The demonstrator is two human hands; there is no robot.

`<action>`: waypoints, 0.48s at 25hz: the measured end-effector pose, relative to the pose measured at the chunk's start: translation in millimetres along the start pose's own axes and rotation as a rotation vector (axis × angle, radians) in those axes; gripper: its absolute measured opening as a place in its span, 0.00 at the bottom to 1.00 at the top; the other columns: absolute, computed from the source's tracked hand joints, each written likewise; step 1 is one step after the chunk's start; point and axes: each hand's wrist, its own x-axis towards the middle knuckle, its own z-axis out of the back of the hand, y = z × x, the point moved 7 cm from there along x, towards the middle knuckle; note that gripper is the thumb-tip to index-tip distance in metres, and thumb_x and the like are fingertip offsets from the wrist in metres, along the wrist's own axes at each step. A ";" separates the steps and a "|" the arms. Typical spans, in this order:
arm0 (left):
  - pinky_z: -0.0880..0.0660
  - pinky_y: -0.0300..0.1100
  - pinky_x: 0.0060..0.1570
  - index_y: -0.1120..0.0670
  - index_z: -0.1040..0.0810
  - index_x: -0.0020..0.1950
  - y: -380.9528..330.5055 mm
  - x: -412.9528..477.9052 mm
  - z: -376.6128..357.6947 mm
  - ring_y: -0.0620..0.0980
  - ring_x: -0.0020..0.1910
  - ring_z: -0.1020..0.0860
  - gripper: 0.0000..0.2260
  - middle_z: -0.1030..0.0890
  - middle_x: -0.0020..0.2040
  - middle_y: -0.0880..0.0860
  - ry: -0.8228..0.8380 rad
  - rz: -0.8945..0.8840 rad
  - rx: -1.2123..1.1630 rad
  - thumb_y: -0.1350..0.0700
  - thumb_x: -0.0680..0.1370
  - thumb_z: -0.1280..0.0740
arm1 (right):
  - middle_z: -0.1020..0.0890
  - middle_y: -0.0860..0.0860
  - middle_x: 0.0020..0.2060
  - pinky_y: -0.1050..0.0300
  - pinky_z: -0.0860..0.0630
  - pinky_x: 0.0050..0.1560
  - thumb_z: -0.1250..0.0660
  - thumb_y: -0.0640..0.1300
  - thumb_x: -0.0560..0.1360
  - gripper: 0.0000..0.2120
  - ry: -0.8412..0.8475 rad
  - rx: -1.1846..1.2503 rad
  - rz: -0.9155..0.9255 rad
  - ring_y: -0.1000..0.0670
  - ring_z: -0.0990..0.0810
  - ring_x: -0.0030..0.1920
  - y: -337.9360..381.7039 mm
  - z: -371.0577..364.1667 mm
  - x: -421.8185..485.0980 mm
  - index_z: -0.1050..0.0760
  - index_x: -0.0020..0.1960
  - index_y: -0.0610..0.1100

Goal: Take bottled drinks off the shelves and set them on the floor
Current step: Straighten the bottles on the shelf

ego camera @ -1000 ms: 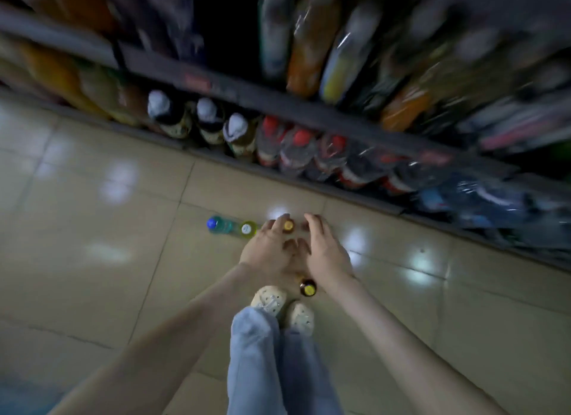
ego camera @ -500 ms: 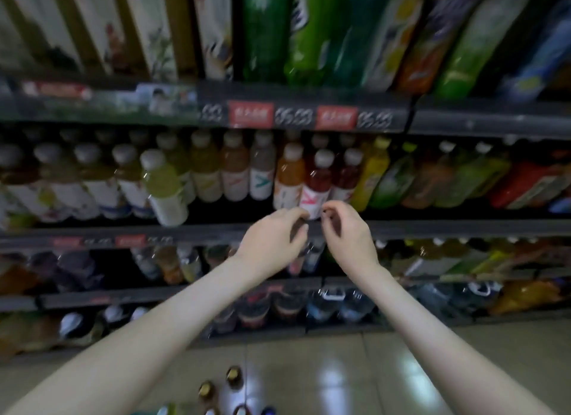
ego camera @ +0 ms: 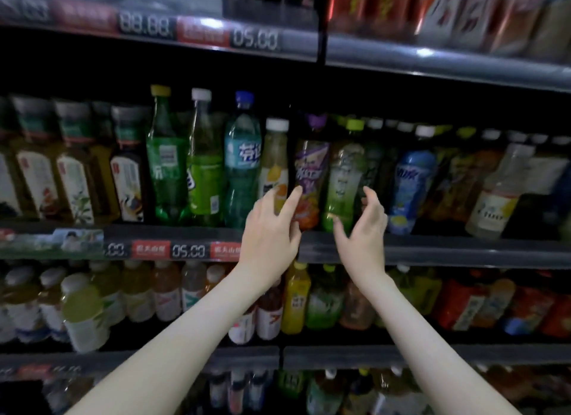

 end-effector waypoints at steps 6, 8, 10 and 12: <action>0.54 0.64 0.69 0.49 0.37 0.75 0.0 39.5 -27.5 0.64 0.72 0.39 0.35 0.29 0.66 0.66 -0.025 0.004 0.327 0.49 0.70 0.29 | 0.42 0.44 0.75 0.49 0.32 0.66 0.29 0.48 0.73 0.50 0.249 0.174 -0.184 0.43 0.35 0.71 -11.7 -26.9 54.0 0.65 0.77 0.53; 0.60 0.63 0.69 0.48 0.41 0.76 -3.9 41.6 -32.0 0.62 0.73 0.45 0.37 0.33 0.70 0.66 -0.029 -0.004 0.366 0.47 0.70 0.30 | 0.41 0.43 0.75 0.48 0.31 0.65 0.30 0.47 0.75 0.51 0.265 0.125 -0.170 0.42 0.31 0.69 -12.9 -30.8 57.2 0.69 0.76 0.53; 0.62 0.62 0.69 0.48 0.44 0.77 -5.5 46.9 -29.6 0.62 0.74 0.47 0.39 0.37 0.72 0.66 -0.058 0.008 0.391 0.46 0.70 0.30 | 0.39 0.42 0.75 0.48 0.30 0.65 0.31 0.46 0.75 0.50 0.273 0.128 -0.149 0.41 0.30 0.69 -16.9 -31.5 59.1 0.70 0.76 0.53; 0.59 0.62 0.69 0.48 0.43 0.77 -2.2 57.1 -22.8 0.63 0.73 0.44 0.40 0.37 0.72 0.66 -0.101 0.026 0.410 0.46 0.69 0.28 | 0.37 0.42 0.74 0.48 0.31 0.65 0.31 0.46 0.75 0.50 0.294 0.169 -0.148 0.42 0.30 0.69 -22.3 -29.9 60.6 0.70 0.76 0.54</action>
